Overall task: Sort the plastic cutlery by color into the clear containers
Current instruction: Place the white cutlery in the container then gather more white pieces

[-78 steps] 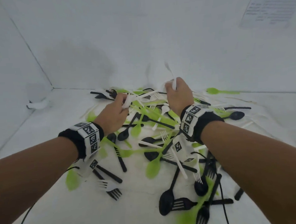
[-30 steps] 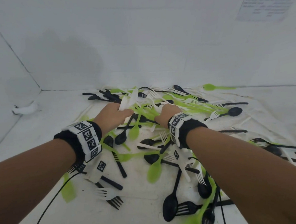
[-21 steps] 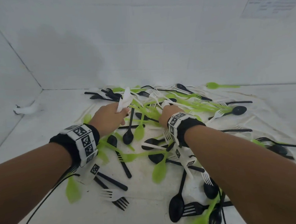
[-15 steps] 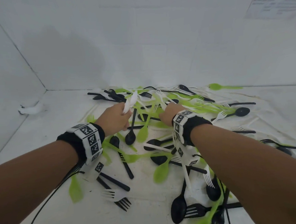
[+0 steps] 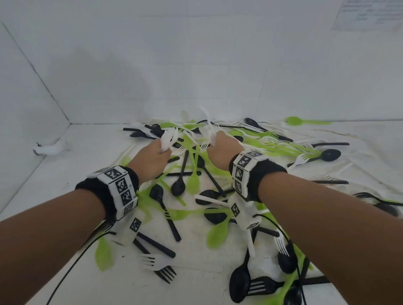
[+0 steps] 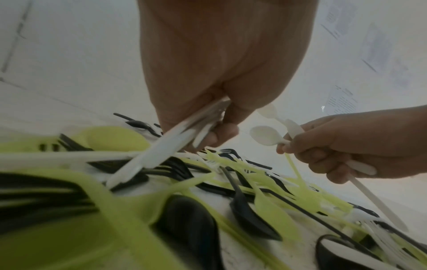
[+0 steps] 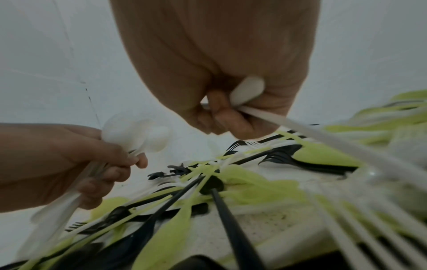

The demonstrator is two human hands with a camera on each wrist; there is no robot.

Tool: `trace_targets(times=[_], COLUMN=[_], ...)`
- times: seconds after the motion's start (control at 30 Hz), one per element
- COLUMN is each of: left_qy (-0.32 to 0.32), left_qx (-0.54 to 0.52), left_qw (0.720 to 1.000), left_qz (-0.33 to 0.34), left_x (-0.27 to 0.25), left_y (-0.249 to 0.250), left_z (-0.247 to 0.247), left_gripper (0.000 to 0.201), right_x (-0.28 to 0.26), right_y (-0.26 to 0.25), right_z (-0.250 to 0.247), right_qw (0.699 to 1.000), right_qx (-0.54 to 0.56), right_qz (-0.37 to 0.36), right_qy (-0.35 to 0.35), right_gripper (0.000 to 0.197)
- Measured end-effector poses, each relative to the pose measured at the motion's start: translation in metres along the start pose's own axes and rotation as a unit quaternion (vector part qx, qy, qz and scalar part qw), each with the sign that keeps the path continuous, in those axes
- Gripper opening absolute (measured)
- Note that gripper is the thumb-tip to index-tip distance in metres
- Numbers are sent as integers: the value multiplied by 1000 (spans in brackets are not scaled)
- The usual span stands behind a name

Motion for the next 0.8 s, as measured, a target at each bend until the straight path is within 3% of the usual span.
trace_targets(times=[0.27, 0.33, 0.4, 0.47, 0.53, 0.6, 0.67, 0.8], left_qy=[28, 49, 73, 89, 96, 84, 52, -31], left_qx=[28, -62, -205, -260, -172, 14, 162, 273], left_qw=[999, 995, 971, 955, 977, 996, 985, 958], left_qz=[-29, -61, -104, -115, -82, -14, 31, 77], left_x=[-17, -15, -9, 2, 17, 33, 50, 81], left_y=[-52, -66, -77, -81, -79, -71, -70, -83], left_z=[-49, -58, -64, -72, -85, -97, -101, -93], left_gripper=[19, 21, 13, 8, 13, 22, 24, 6], right_x=[12, 17, 23, 30, 38, 45, 50, 59], right_y=[-37, -50, -62, -70, -73, -75, -77, -77], right_z=[33, 39, 42, 46, 50, 54, 57, 60], right_qw=[997, 997, 997, 998, 999, 999, 999, 999], right_qx=[19, 53, 74, 62, 49, 35, 26, 24], right_qz=[5, -3, -6, -7, -5, -7, -12, -2], right_qy=[-80, -57, -31, -18, -3, 16, 25, 39], right_gripper=[15, 15, 20, 24, 21, 18, 24, 28])
Point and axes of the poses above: each hand's wrist, its own x-axis towards the middle knuckle, its own z-axis out of the palm, y = z × x, the point moved 7 cm from there along x, towards the middle knuckle, and after that the axes turned 7 degrees about z, right-handed, at the moved point
